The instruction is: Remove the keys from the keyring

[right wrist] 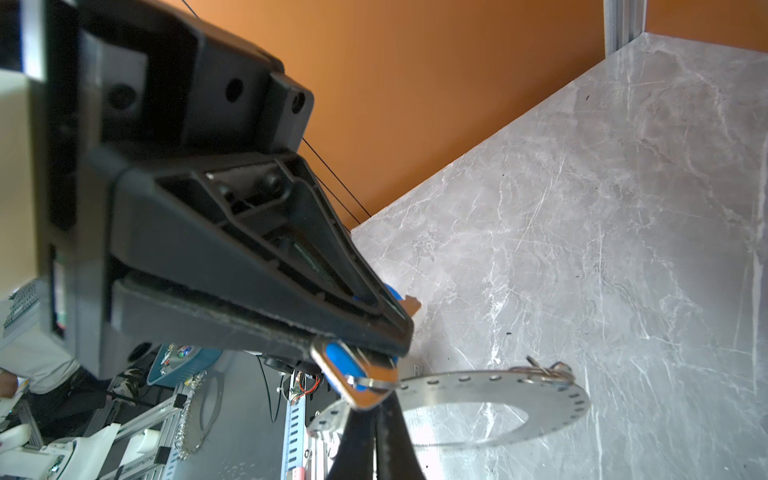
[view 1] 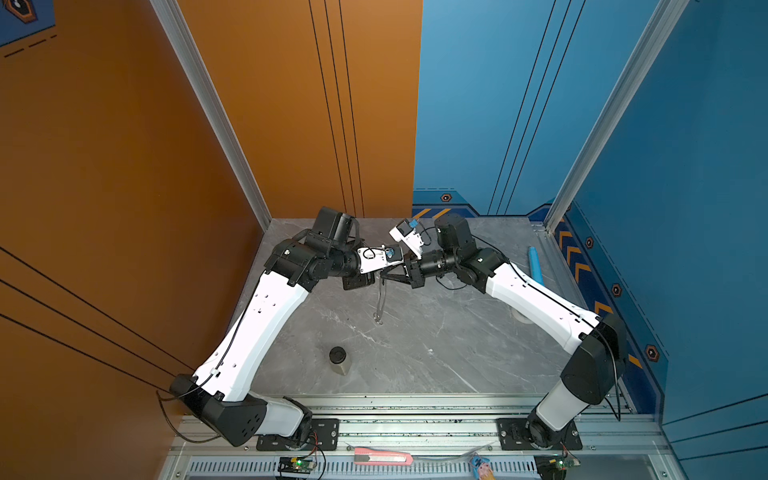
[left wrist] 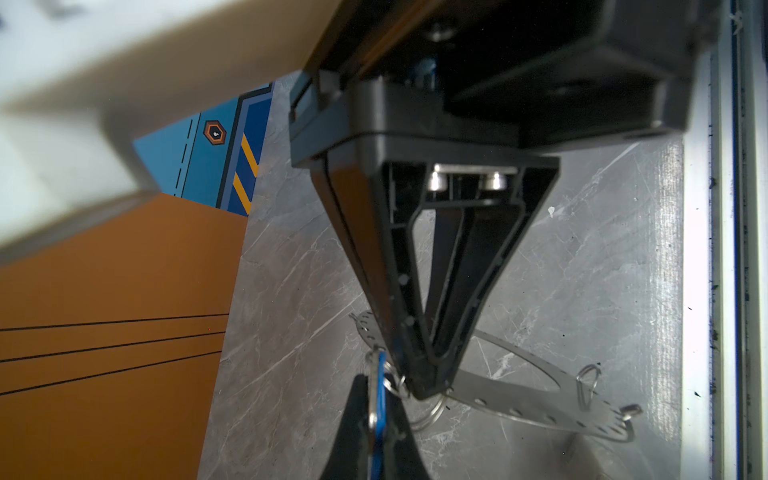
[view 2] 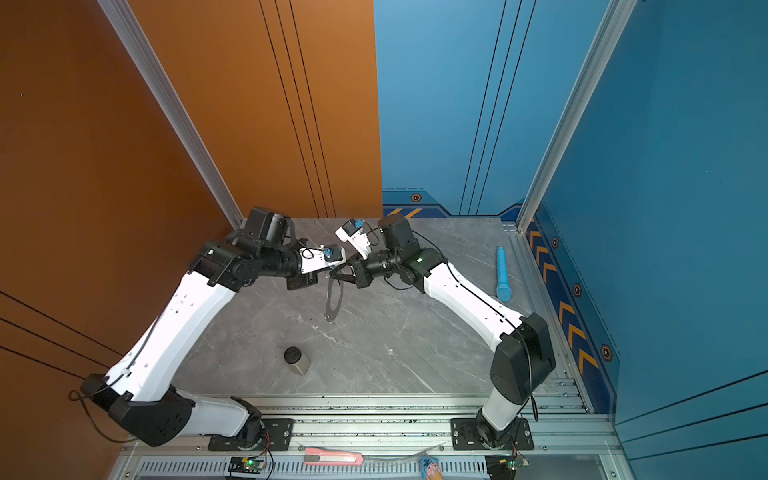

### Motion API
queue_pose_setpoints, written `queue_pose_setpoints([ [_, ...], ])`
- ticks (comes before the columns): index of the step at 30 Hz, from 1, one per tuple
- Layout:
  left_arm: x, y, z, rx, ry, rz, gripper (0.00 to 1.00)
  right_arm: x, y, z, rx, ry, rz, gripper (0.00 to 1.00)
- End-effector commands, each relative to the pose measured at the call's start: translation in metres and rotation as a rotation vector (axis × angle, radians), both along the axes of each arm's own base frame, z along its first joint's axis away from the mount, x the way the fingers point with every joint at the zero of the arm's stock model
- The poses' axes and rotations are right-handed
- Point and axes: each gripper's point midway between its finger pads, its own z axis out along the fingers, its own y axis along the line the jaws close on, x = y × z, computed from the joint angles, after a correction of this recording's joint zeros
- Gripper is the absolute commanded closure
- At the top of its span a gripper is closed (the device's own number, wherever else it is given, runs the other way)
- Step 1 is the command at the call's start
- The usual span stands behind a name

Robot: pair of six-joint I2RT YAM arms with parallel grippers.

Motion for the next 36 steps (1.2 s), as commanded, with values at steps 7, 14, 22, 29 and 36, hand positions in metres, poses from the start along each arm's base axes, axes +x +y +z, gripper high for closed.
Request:
queue_pose_setpoints([
  [7, -0.002, -0.001, 0.010, -0.135, 0.075, 0.025, 1.00, -0.021, 0.002, 0.010, 0.049, -0.120, 0.057, 1.00],
  [14, 0.008, 0.020, 0.009, -0.188, 0.118, 0.135, 1.00, -0.026, -0.008, 0.020, 0.089, -0.214, 0.026, 1.00],
  [22, 0.009, 0.025, 0.009, -0.227, 0.149, 0.167, 1.00, -0.029, -0.017, 0.026, 0.093, -0.292, -0.009, 1.00],
  [29, 0.005, 0.024, 0.004, -0.249, 0.169, 0.175, 1.00, -0.029, -0.025, 0.047, 0.179, -0.347, -0.076, 1.00],
  [36, 0.007, 0.027, -0.003, -0.266, 0.179, 0.194, 1.00, -0.035, -0.029, 0.072, 0.270, -0.346, -0.094, 1.00],
])
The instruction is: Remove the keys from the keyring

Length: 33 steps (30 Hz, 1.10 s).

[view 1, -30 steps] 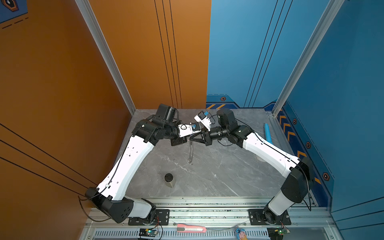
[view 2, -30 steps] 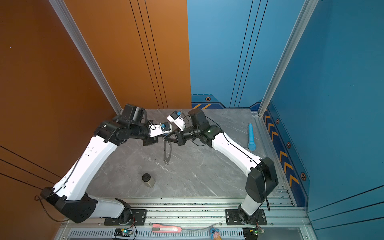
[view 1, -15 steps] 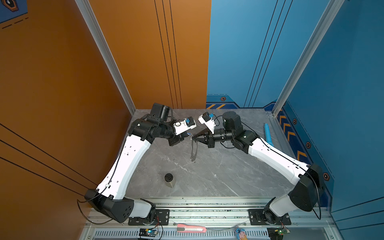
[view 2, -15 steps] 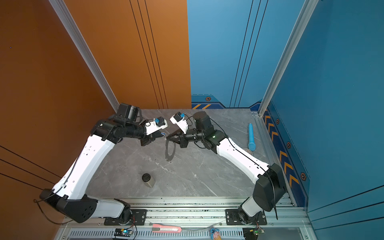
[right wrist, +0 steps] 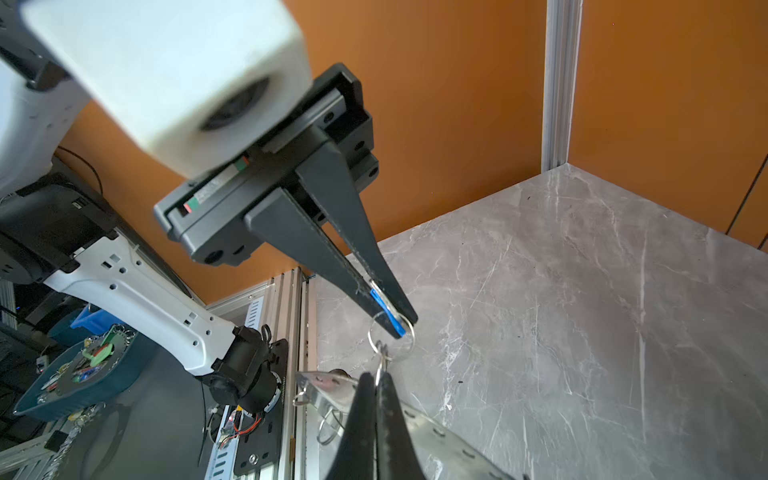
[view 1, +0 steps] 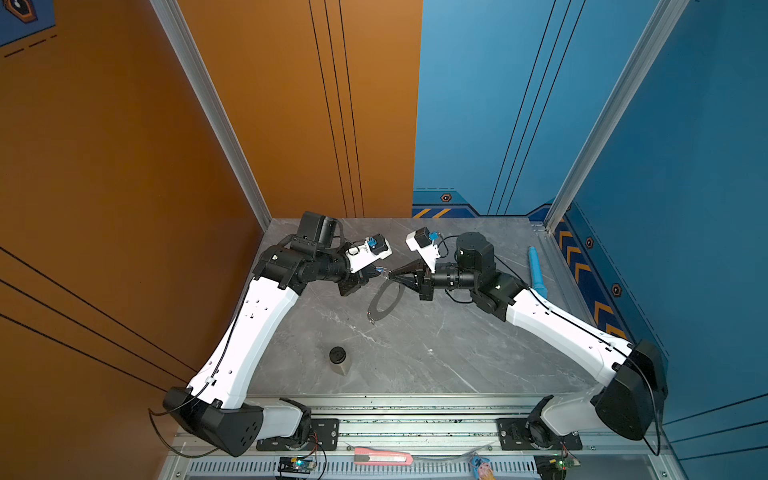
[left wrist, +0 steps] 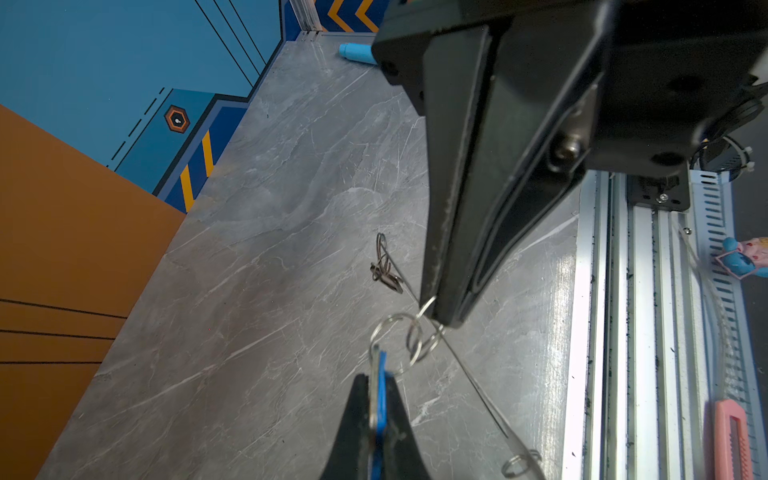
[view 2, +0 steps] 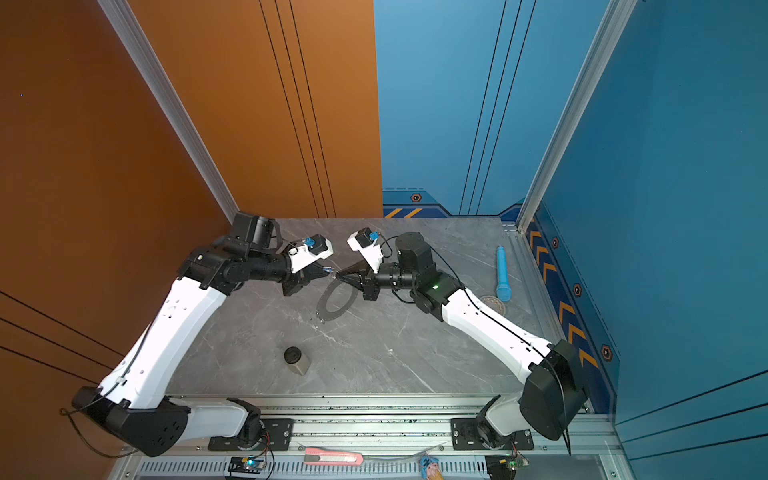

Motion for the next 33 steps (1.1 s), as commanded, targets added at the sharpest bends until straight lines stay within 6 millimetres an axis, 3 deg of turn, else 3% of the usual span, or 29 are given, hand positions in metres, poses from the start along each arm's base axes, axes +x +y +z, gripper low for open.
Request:
queue_pose_setpoints([
  [1, 0.015, 0.019, -0.004, 0.014, -0.010, 0.101, 1.00, -0.019, -0.007, 0.051, 0.136, -0.070, 0.034, 1.00],
  [9, 0.015, 0.022, 0.004, -0.058, -0.032, 0.120, 1.00, -0.012, -0.009, 0.069, 0.198, -0.029, -0.018, 1.00],
  [21, 0.005, 0.018, 0.038, -0.134, -0.092, 0.088, 1.00, -0.013, 0.001, 0.065, 0.206, 0.053, -0.013, 1.00],
  [33, 0.001, 0.019, 0.022, -0.112, -0.068, 0.082, 1.00, 0.002, -0.007, 0.076, 0.280, 0.077, -0.102, 1.00],
])
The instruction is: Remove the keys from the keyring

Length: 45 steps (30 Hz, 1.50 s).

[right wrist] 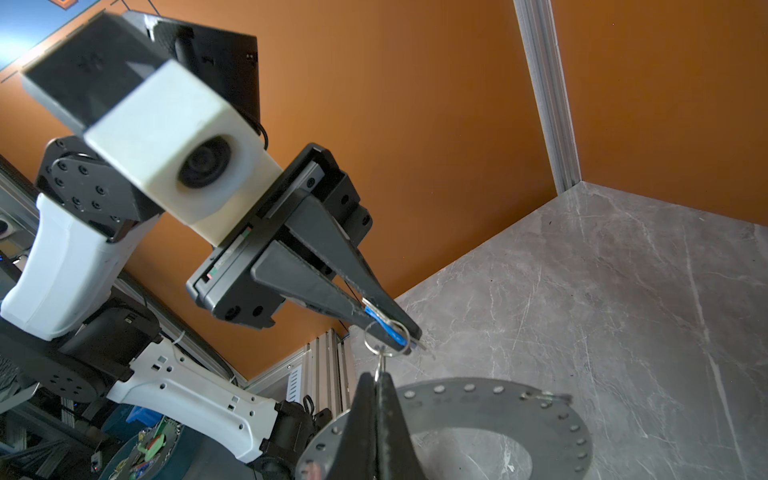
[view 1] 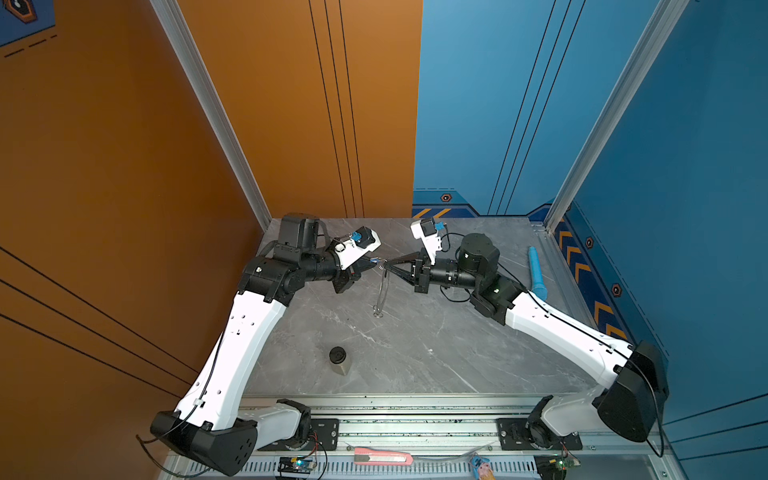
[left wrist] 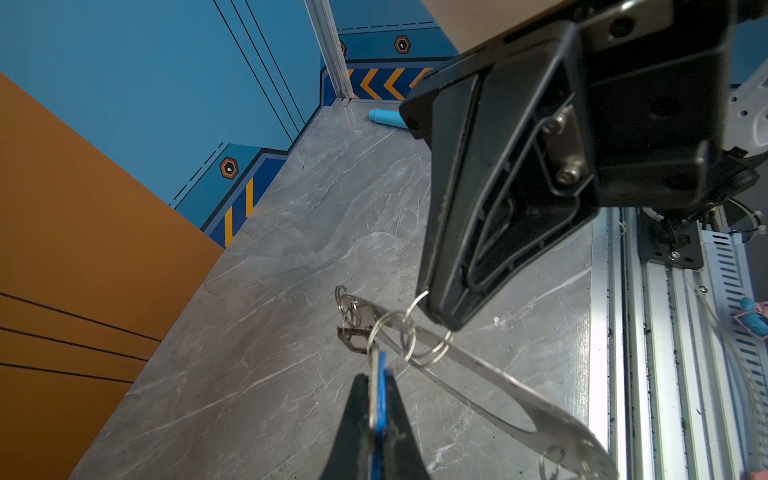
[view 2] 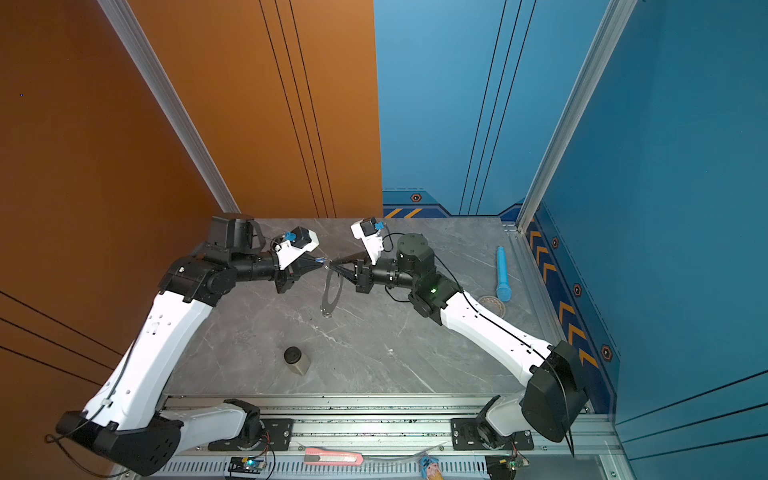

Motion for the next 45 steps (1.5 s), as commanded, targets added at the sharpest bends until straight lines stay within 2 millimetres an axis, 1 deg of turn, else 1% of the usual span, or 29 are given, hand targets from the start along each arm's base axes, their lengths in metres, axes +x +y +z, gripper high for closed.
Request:
queue_pose_setpoints([
  [1, 0.002, 0.011, -0.012, 0.027, 0.028, 0.048, 1.00, -0.001, -0.014, 0.039, 0.107, -0.073, -0.059, 1.00],
  [4, -0.002, 0.008, -0.012, 0.023, 0.031, 0.039, 1.00, 0.002, -0.014, 0.034, 0.080, -0.091, -0.083, 1.00],
  [8, -0.006, 0.006, -0.007, 0.033, 0.008, 0.040, 1.00, 0.004, -0.015, 0.022, 0.017, -0.117, -0.111, 1.00],
  [10, -0.005, 0.009, -0.012, 0.053, 0.005, 0.057, 1.00, 0.008, -0.019, 0.019, 0.016, -0.122, -0.143, 1.00],
  [14, -0.004, 0.016, -0.020, 0.083, 0.004, 0.087, 1.00, 0.015, -0.027, 0.022, 0.045, -0.120, -0.195, 1.00],
  [17, -0.002, 0.020, -0.022, 0.085, 0.011, 0.100, 1.00, 0.011, -0.024, 0.025, 0.073, -0.097, -0.164, 1.00],
  [22, -0.002, 0.018, -0.031, 0.085, 0.040, 0.091, 1.00, 0.010, -0.027, 0.030, 0.103, -0.096, -0.170, 1.00],
  [24, -0.002, 0.017, -0.032, 0.078, 0.048, 0.087, 1.00, 0.010, -0.027, 0.031, 0.106, -0.097, -0.169, 1.00],
  [29, -0.003, 0.009, -0.024, 0.042, 0.039, 0.067, 1.00, 0.010, -0.027, 0.032, 0.109, -0.110, -0.182, 1.00],
  [31, -0.003, 0.008, -0.020, 0.037, 0.026, 0.064, 1.00, 0.008, -0.025, 0.029, 0.106, -0.120, -0.178, 1.00],
  [33, -0.002, 0.006, -0.017, 0.035, 0.011, 0.060, 1.00, 0.003, -0.023, 0.027, 0.112, -0.151, -0.169, 1.00],
  [35, -0.003, 0.005, -0.012, 0.035, -0.013, 0.053, 1.00, -0.001, -0.018, 0.021, 0.078, -0.174, -0.153, 1.00],
  [36, -0.003, 0.005, -0.009, 0.036, -0.024, 0.054, 1.00, -0.004, -0.017, 0.021, 0.079, -0.188, -0.152, 1.00],
  [40, 0.000, 0.008, -0.002, 0.047, -0.069, 0.066, 1.00, -0.008, -0.011, 0.017, 0.050, -0.234, -0.148, 1.00],
  [45, 0.008, 0.014, 0.005, 0.064, -0.135, 0.094, 1.00, -0.018, -0.004, 0.017, 0.025, -0.318, -0.144, 1.00],
])
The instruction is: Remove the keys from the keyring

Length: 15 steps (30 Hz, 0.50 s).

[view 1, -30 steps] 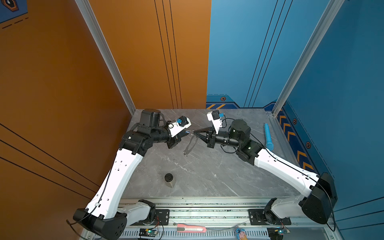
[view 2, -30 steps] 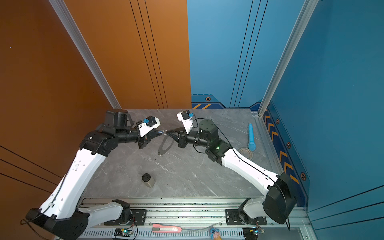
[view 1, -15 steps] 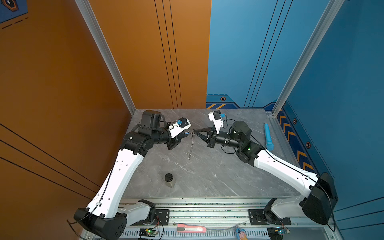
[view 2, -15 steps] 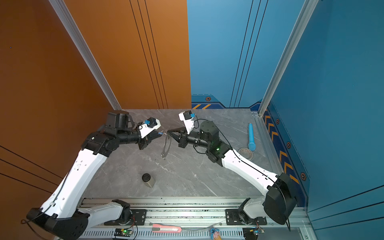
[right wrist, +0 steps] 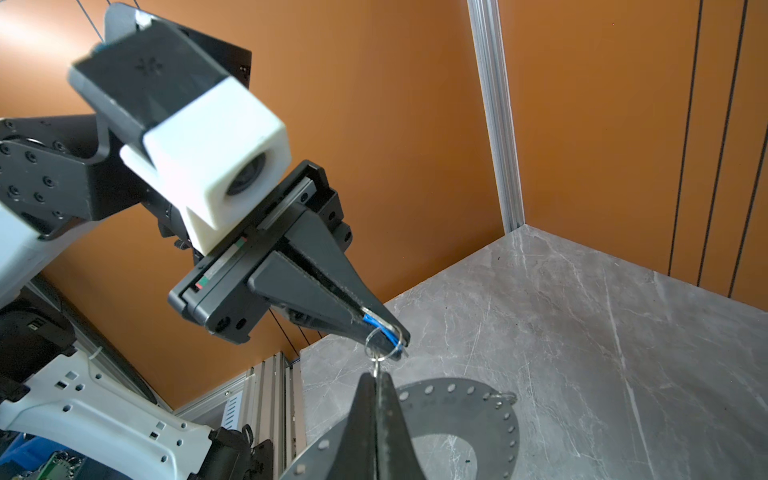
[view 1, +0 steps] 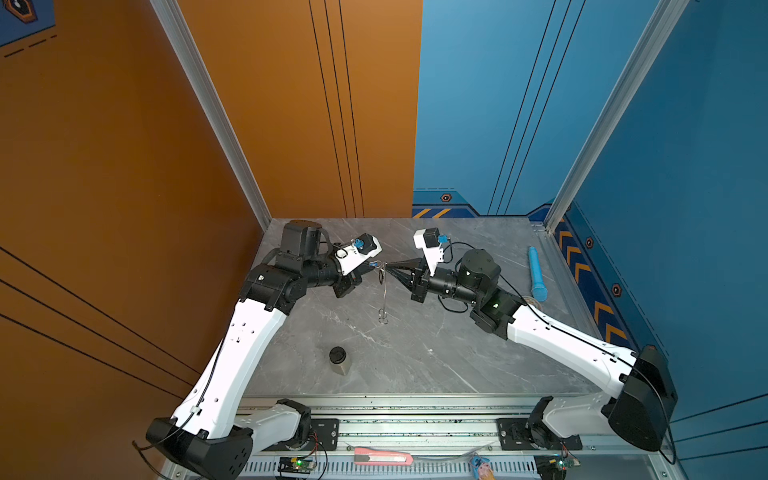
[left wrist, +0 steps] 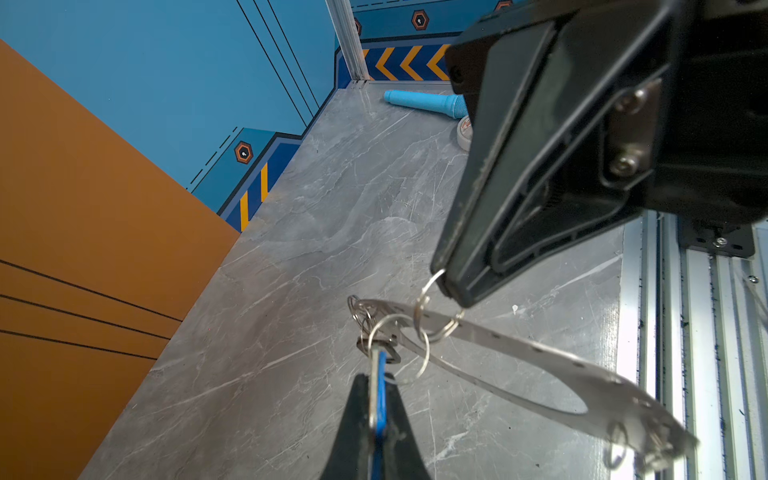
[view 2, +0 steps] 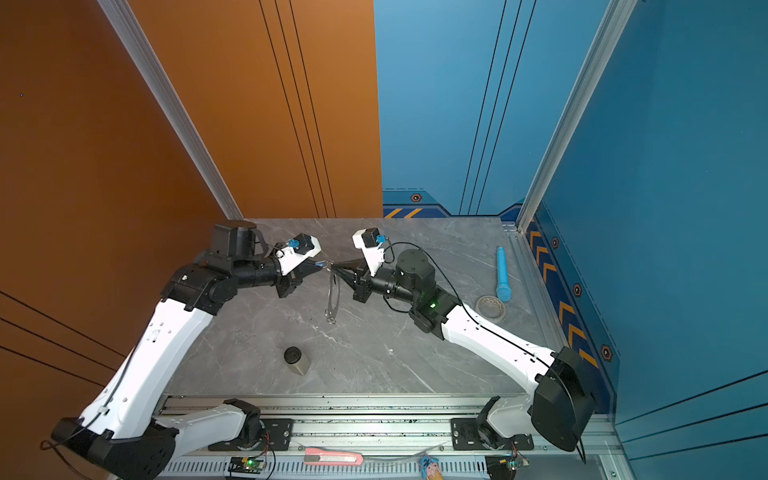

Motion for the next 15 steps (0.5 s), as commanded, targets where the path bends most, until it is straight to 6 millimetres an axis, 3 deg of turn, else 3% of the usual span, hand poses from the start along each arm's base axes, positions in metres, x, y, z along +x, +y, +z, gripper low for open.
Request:
queue_pose_setpoints([
  [1, 0.009, 0.010, 0.019, 0.018, -0.102, 0.047, 1.00, -0.012, -0.003, 0.023, 0.012, -0.147, -0.019, 1.00],
  [7, 0.011, 0.013, 0.024, 0.012, -0.117, 0.050, 1.00, -0.014, 0.002, 0.020, -0.036, -0.181, -0.033, 1.00],
  [15, 0.003, -0.001, 0.031, 0.018, -0.150, -0.009, 1.00, -0.008, 0.005, 0.007, -0.101, -0.162, -0.036, 1.00],
])
